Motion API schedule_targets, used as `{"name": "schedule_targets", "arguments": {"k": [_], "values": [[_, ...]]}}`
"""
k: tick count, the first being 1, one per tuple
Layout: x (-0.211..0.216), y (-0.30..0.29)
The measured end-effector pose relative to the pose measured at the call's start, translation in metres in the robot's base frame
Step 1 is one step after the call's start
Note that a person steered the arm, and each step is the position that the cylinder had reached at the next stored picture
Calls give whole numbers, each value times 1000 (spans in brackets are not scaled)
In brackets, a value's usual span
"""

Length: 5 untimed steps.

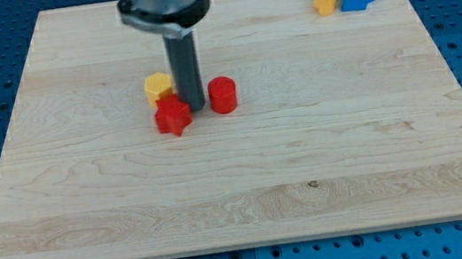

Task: Push the yellow hexagon closer to the group of blocks

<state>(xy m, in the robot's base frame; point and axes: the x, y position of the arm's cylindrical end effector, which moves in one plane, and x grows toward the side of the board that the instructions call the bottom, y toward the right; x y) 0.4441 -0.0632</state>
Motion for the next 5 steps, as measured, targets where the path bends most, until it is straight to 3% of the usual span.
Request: {"name": "schedule_targets", "arguments": {"k": [2,5], "values": [[14,-49],[-16,-45]]}}
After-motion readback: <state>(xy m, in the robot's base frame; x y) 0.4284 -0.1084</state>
